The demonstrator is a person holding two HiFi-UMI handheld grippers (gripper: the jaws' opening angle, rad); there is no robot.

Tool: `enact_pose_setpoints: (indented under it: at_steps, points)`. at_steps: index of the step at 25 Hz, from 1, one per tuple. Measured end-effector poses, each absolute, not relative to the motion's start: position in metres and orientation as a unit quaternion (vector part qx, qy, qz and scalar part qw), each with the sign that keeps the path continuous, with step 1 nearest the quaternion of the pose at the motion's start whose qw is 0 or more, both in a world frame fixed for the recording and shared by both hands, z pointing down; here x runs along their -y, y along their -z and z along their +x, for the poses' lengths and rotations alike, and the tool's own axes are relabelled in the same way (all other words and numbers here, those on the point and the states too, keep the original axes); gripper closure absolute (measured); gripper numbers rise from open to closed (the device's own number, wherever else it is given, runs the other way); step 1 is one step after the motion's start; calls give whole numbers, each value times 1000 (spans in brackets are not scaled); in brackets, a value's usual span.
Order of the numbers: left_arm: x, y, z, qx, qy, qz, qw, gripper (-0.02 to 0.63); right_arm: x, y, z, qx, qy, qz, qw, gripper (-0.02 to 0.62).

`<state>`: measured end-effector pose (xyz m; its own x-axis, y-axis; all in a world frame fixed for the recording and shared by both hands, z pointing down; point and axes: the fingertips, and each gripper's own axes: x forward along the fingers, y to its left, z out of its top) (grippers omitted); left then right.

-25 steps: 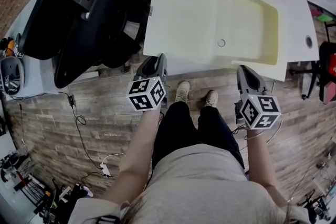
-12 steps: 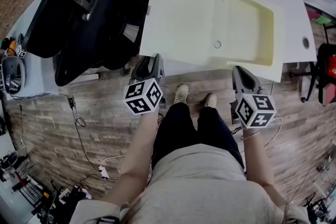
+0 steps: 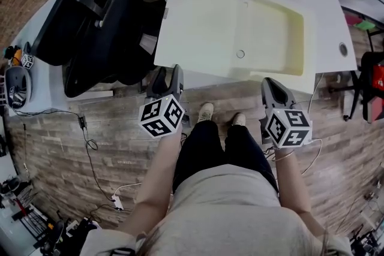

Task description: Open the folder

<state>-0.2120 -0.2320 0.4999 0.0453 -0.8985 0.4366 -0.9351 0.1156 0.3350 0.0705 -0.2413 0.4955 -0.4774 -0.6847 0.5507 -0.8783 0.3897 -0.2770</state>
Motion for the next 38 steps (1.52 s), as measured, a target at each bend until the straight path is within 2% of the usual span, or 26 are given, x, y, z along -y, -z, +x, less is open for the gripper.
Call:
enact_pose_setpoints:
  at_steps: [16,30,32,38]
  points:
    - [224,-457,-165,664,3,701,260,414,250,-465,100,826,-259,482,137,572]
    - [226,-434,-102,598,1,768,229,417,252,-444,121,847,-234,459,130,574]
    - [230,-431,-90,584,1,780,224,428,252,-439,120,857,-224,445,134,574]
    - [239,-417,-49,528,-12,824,205,529,247,-415,115,882,-180,409,147,574]
